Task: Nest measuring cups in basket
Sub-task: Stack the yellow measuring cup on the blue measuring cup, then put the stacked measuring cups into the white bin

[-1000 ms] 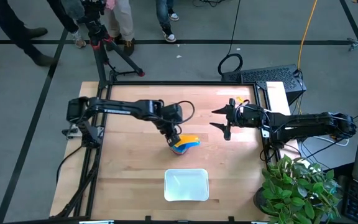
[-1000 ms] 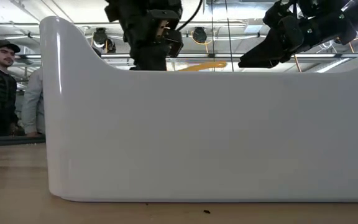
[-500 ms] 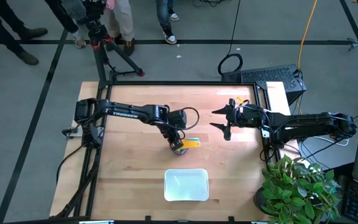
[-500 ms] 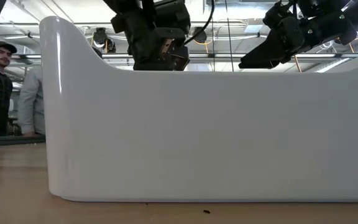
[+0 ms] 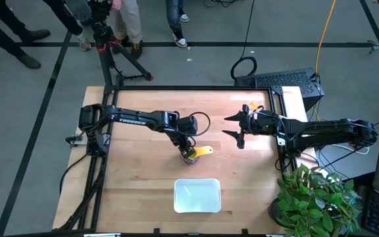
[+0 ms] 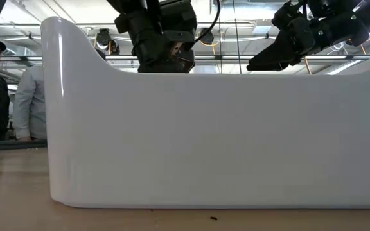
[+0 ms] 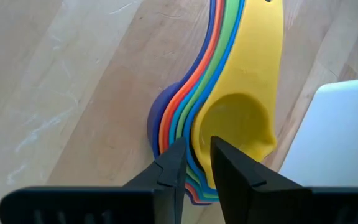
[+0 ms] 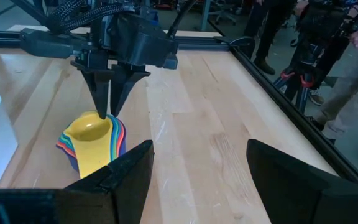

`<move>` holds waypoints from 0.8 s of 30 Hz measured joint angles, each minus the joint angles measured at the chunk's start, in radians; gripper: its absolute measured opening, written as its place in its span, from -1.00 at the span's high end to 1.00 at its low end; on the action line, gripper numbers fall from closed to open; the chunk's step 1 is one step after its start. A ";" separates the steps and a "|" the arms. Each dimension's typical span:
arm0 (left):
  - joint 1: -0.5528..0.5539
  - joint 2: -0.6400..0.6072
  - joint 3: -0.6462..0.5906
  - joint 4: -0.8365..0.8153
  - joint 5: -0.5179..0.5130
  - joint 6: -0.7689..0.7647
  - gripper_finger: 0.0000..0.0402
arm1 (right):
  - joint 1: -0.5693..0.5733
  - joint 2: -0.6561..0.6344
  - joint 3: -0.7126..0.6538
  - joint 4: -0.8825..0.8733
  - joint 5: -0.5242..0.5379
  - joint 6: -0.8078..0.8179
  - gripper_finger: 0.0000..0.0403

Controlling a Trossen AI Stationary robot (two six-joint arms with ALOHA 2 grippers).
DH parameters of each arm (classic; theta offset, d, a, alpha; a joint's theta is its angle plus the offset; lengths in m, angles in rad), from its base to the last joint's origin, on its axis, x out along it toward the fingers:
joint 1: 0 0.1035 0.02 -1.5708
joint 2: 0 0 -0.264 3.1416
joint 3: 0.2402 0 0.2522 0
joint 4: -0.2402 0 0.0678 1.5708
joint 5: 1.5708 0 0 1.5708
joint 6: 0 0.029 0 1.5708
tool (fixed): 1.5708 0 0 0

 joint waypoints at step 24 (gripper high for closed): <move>-0.321 -0.749 -0.466 0.426 -0.661 0.036 0.61 | 0.035 0.454 0.488 -0.596 -0.333 -0.146 -0.24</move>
